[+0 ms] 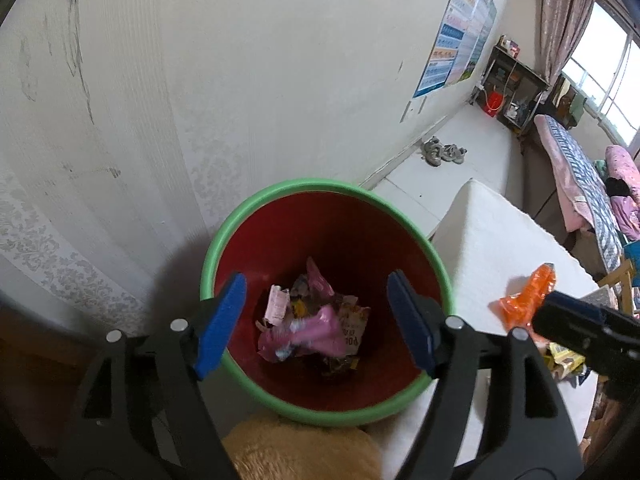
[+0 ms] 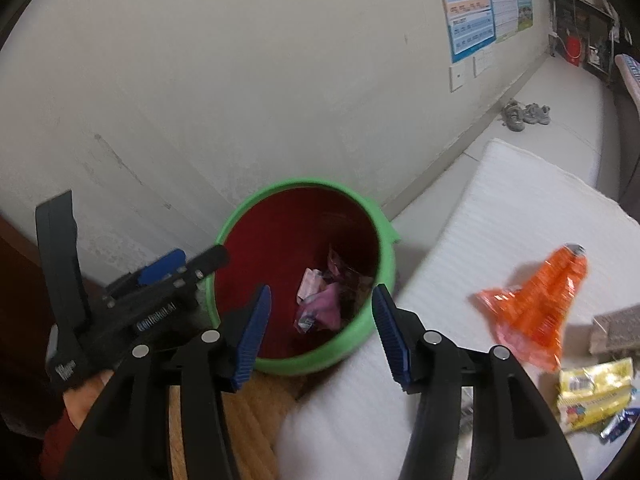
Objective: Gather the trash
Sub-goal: 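Open both tools to drop the yellow wrapper and pink bag into the bin, then move both tools back to the table, left tool toward the white patterned paper cup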
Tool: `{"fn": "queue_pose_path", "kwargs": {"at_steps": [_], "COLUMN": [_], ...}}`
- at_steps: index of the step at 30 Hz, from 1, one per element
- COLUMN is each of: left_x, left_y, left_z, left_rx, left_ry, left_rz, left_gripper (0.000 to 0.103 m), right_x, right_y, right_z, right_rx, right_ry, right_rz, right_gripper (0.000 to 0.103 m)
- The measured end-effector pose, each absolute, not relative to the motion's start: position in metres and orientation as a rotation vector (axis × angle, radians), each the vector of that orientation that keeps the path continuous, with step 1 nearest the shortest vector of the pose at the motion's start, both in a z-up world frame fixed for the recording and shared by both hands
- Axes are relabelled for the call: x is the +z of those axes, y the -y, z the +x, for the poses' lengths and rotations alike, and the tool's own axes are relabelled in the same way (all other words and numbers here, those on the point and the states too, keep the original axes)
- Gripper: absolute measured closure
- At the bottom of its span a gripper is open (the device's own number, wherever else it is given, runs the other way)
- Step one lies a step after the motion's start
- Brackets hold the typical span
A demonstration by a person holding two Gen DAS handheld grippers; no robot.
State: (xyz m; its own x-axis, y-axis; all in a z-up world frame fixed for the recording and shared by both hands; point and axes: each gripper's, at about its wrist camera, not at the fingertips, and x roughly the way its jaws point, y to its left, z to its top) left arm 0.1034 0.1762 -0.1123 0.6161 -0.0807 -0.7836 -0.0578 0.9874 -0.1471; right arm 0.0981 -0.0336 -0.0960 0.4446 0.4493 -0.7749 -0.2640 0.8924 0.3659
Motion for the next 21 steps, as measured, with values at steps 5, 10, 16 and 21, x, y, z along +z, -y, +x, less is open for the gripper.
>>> {"fn": "queue_pose_path", "kwargs": {"at_steps": [5,10,16,21], "left_x": [-0.103,-0.106,-0.130,-0.159], "left_y": [-0.162,-0.133,-0.081,-0.031], "left_z": [0.088,0.068,0.053,0.054], "left_rx": [-0.047,-0.093,-0.192,-0.281], "left_ry": [-0.900,-0.918,-1.000,-1.111], "left_rz": [-0.170,-0.135,-0.099,-0.181], "left_gripper": [0.030,0.027,0.027,0.027], "right_x": [-0.096,-0.110,-0.140,-0.160], "right_y": [0.065,0.121,0.208,0.248], "right_z": [0.064,0.020,-0.015,-0.015], "right_rx": [0.403,0.272,0.043,-0.002], "right_ry": [-1.012,-1.023,-1.061,-1.053], "right_rz": [0.190,0.197,0.361,0.618], "right_gripper": [0.045,0.040,0.039,0.039]}}
